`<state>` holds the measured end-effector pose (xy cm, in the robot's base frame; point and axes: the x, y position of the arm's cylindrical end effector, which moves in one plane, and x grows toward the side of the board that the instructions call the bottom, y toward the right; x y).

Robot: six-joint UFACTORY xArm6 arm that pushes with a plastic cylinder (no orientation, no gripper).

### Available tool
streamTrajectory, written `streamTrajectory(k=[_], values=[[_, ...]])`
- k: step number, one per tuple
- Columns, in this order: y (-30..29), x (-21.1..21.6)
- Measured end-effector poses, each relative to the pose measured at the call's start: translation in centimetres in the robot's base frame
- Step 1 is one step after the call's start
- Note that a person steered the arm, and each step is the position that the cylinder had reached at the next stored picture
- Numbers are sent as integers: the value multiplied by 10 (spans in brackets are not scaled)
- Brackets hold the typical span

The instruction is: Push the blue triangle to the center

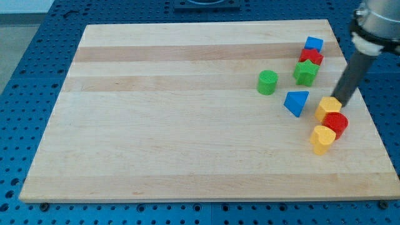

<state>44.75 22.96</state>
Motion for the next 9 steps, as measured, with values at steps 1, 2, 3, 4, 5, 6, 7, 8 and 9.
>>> streamTrajectory(k=[1, 2, 3, 4, 5, 6, 7, 8, 9], values=[[-55, 0], [-105, 2], [-138, 2], [-123, 2], [-98, 2], [-110, 16], [-143, 16], [-174, 8], [-192, -7]])
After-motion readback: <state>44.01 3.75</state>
